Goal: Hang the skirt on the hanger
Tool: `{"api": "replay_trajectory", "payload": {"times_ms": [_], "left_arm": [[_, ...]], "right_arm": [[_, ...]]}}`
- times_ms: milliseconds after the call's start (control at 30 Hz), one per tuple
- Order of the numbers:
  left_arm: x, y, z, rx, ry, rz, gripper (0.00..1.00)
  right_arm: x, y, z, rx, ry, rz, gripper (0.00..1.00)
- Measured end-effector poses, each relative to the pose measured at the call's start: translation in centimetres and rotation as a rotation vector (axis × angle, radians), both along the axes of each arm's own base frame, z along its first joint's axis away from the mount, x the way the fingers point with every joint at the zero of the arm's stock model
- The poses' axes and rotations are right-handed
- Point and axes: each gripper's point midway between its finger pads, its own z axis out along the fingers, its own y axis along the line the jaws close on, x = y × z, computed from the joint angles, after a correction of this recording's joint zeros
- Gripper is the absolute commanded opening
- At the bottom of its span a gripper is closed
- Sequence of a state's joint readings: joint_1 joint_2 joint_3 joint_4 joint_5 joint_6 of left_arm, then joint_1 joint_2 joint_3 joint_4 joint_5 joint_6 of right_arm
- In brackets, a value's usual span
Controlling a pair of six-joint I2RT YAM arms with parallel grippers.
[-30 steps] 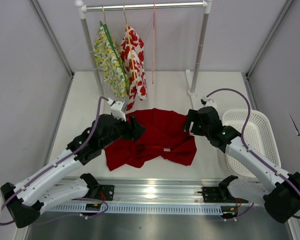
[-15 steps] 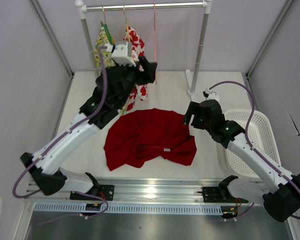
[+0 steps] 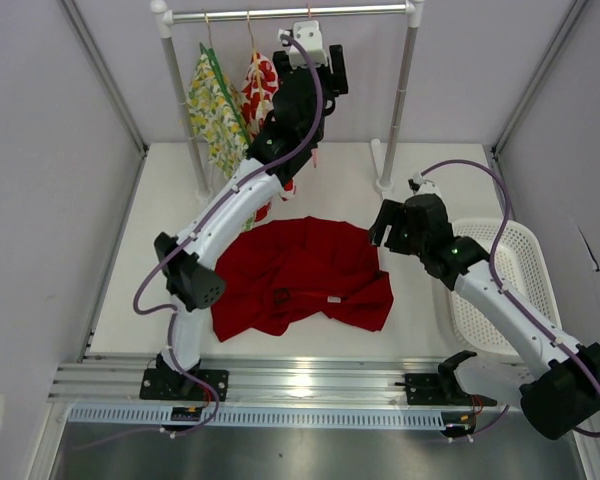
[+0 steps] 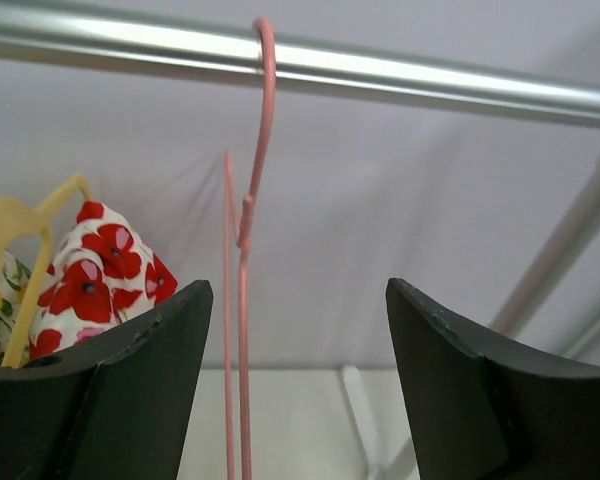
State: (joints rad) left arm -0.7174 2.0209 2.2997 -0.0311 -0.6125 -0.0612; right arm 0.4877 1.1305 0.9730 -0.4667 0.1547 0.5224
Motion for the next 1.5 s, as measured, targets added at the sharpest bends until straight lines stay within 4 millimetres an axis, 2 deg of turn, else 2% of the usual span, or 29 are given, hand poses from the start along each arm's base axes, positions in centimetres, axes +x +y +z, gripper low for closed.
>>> {"api": "replay_trajectory", "payload": {"times_ms": [100, 367, 600, 667, 800, 900, 933, 1033, 1500], "left_arm": [[1.0, 0.3, 0.3, 0.017, -0.02, 0.06, 0.76], [2.3, 0.8, -1.0, 0.071, -0.022, 0.123, 0.75], [3.4, 1.6, -1.6, 0.068, -0.021, 0.152, 0.7], [3.8, 2.0, -2.1, 0.07, -0.013, 0.166, 0.61], [4.7, 2.5, -3.0, 0.082, 0.0, 0.185, 0.54], [5.1, 2.7, -3.5, 0.085, 0.006, 0.191, 0.36], [5.1, 2.7, -3.5, 0.087, 0.007, 0.191, 0.23], [5.2, 2.8, -3.5, 0.087, 0.006, 0.189, 0.0], [5.2, 2.7, -2.6, 0.117, -0.028, 0.163, 0.0]], "right_arm": [[0.2, 0.0, 0.1, 0.011, -0.004, 0.01, 0.78], [0.9, -0.7, 0.5, 0.04, -0.014, 0.021, 0.78], [1.0, -0.5, 0.5, 0.05, -0.021, 0.046, 0.77], [1.1, -0.5, 0.5, 0.056, -0.021, 0.052, 0.77], [1.0, -0.9, 0.0, 0.061, -0.008, 0.052, 0.77], [1.2, -1.0, 0.1, 0.068, -0.011, 0.053, 0.76], [1.3, -1.0, 0.2, 0.069, -0.014, 0.053, 0.75], [1.4, -1.0, 0.3, 0.076, -0.019, 0.058, 0.74], [1.5, -1.1, 0.5, 0.076, -0.027, 0.068, 0.73]]}}
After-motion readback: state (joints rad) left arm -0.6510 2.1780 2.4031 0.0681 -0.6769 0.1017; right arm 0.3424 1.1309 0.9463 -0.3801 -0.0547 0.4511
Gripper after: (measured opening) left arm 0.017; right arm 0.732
